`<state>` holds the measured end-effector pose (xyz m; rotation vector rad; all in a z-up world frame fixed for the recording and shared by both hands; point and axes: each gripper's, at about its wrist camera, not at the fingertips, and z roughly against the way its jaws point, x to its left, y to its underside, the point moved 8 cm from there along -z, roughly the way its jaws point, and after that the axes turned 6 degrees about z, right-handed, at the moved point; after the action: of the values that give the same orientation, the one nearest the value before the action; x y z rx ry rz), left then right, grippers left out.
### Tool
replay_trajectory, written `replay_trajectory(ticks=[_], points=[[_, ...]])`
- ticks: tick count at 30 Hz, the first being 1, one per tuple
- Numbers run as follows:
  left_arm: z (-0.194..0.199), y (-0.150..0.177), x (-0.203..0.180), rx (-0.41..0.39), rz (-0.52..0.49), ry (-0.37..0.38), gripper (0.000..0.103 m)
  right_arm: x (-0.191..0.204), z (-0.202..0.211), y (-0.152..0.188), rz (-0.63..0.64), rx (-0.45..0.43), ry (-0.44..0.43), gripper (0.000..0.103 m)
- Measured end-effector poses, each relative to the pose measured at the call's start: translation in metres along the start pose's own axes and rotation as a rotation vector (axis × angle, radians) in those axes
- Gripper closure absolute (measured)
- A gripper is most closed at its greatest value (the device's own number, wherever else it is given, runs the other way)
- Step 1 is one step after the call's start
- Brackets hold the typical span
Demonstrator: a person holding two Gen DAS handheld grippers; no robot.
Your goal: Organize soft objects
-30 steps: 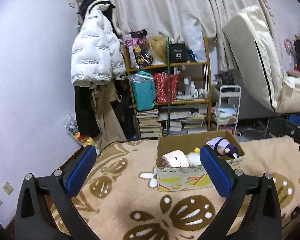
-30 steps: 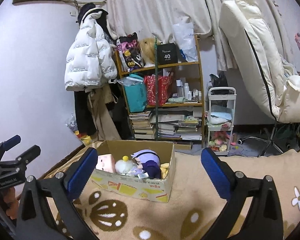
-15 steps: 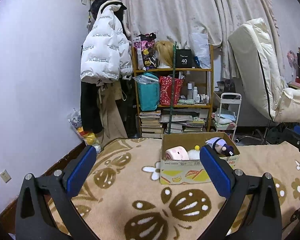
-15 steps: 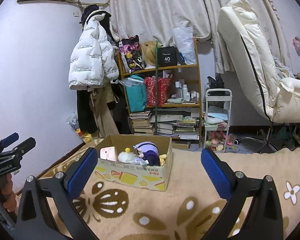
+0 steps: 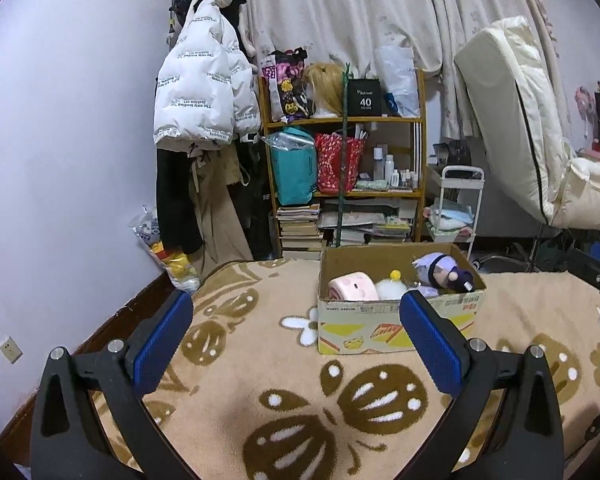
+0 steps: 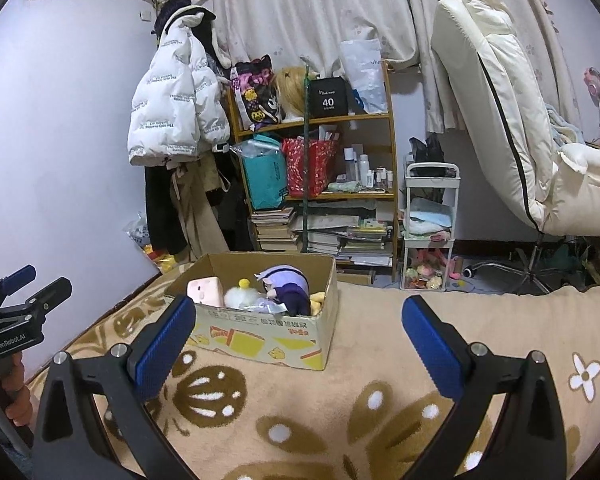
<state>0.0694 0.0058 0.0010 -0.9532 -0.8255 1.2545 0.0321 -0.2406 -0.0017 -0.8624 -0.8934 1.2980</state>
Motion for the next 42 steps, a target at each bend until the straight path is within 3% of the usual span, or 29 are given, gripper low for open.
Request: replay_trajectory(ticks=[18,42], points=[[-0.028,0.011,-0.004,0.058,0.001,-0.003,0.001,0.0,-0.022,0.01,0.009,0.04,0.01,0.0],[-0.031,0.016,-0.006,0.059,-0.01,-0.008,0.001,-0.005,-0.024,0.01,0.005,0.037,0.008,0.0]])
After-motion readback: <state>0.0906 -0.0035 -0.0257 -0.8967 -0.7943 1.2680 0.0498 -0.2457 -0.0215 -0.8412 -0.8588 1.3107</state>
